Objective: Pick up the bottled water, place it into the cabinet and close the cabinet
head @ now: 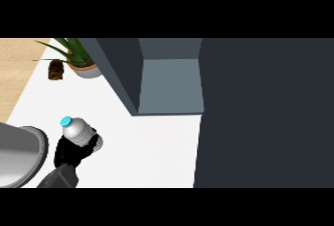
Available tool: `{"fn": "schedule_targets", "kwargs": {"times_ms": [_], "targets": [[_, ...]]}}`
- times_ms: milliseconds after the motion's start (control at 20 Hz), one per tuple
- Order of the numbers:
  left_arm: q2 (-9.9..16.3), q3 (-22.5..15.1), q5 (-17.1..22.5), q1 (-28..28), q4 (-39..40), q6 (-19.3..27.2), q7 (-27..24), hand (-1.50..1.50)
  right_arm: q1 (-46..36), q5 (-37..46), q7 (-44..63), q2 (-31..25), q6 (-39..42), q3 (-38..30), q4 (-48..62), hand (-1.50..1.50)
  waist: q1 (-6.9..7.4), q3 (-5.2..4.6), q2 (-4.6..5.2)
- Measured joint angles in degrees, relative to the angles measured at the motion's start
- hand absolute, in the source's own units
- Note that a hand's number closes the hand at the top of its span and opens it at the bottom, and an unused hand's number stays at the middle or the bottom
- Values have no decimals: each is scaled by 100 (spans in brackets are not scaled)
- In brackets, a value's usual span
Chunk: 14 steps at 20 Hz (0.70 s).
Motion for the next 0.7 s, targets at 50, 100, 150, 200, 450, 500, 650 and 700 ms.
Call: {"fn": "schedule_targets", "kwargs": {"times_ms": [50, 100, 150, 200, 450, 500, 650, 700], "targets": [[-16, -26, -19, 9, -19, 31, -30, 150, 17, 0, -32, -2, 5, 7, 32, -150, 3, -1, -3], [-46, -31, -35, -26, 3, 110, -80, 150, 48, -10, -44, -10, 9, 13, 4, -150, -1, 1, -1], [-52, -34, -28, -35, -10, 139, -78, 150, 73, 10, -161, -6, 34, 9, 113, -150, 2, -4, -2], [-24, -63, -47, -5, -31, 88, -72, 150, 14, -45, -105, -19, 26, -46, 120, -150, 9, -6, -1], [-22, -376, -301, 128, -200, -181, -24, 150, -5, 39, -188, 9, 4, 14, 193, -150, 22, -7, -7], [-11, -424, -328, 141, -235, -251, 31, 150, -34, 99, -166, 49, -47, 75, 197, -150, 27, -10, -7], [-4, -468, -314, 130, -308, -407, 180, 150, -30, 29, -136, -4, -34, 4, 181, -150, 32, -14, -7], [-24, -481, -290, 187, -386, -452, 229, 150, -86, -39, -129, -28, -14, -85, 229, -150, 47, -13, -10]]}}
